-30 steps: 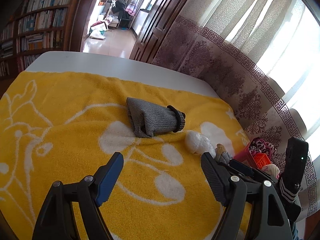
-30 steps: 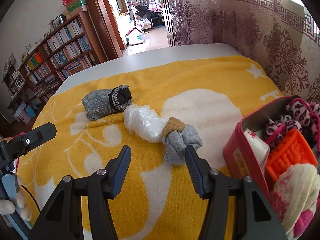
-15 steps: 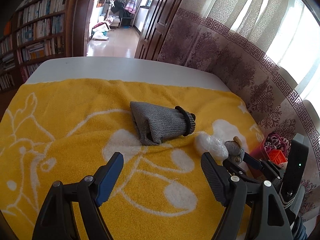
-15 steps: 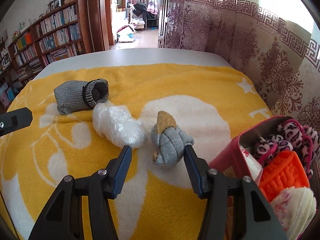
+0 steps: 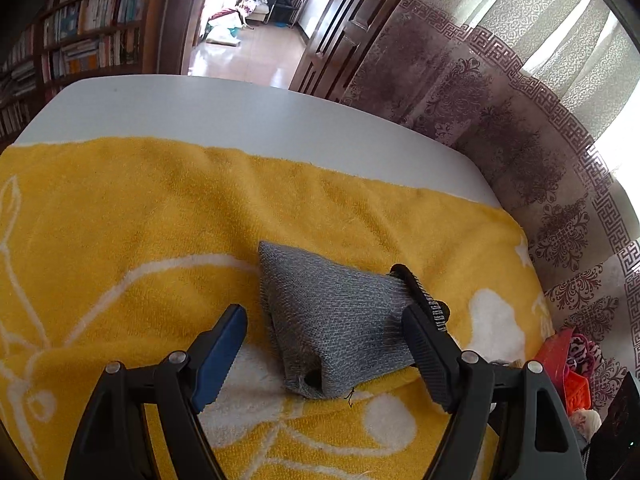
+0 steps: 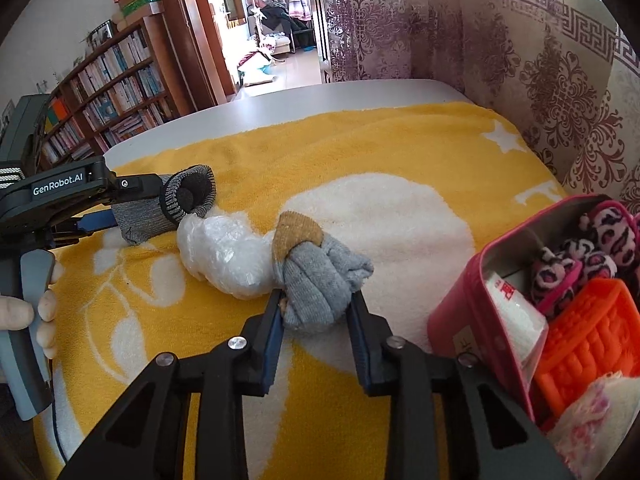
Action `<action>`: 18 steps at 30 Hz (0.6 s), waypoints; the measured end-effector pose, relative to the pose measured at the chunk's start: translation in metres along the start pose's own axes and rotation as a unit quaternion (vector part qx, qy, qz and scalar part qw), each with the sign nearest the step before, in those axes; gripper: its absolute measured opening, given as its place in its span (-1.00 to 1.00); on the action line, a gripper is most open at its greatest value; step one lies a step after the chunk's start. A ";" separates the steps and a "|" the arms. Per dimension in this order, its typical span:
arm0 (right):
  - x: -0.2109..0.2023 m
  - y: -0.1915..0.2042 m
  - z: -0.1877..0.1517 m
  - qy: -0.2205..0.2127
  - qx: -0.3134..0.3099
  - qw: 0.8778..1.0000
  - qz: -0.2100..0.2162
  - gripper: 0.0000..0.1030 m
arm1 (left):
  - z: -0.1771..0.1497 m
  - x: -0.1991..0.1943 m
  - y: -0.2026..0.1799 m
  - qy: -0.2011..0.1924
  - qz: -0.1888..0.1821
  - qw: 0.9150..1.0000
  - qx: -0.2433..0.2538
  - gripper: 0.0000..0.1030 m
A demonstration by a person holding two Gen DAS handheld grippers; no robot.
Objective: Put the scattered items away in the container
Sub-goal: 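Grasp the grey knit glove with the left gripper while right grasps the grey sock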
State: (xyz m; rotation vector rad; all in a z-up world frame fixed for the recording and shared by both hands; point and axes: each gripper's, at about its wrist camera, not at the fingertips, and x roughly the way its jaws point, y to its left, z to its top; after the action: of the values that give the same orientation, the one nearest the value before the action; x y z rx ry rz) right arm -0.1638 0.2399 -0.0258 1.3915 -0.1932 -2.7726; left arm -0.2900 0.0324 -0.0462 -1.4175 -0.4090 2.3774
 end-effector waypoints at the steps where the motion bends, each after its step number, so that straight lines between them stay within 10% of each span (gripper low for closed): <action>1: 0.000 0.001 0.001 -0.001 0.000 1.000 0.004 -0.35 | 0.000 0.002 0.000 -0.001 -0.006 1.000 -0.003 0.57; 8: -0.010 0.002 0.001 -0.020 0.006 1.000 0.018 -0.35 | -0.002 -0.001 0.001 -0.025 -0.020 0.999 -0.006 -0.03; 18: -0.037 0.007 0.002 -0.068 0.011 0.997 0.037 -0.34 | -0.011 -0.046 -0.009 -0.077 -0.039 0.996 0.014 -0.40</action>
State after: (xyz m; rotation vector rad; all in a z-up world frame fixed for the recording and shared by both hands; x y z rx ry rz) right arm -0.1436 0.2362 0.0058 1.1756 -0.2728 -2.8131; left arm -0.2591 0.0215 -0.0113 -1.1892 -0.4598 2.4274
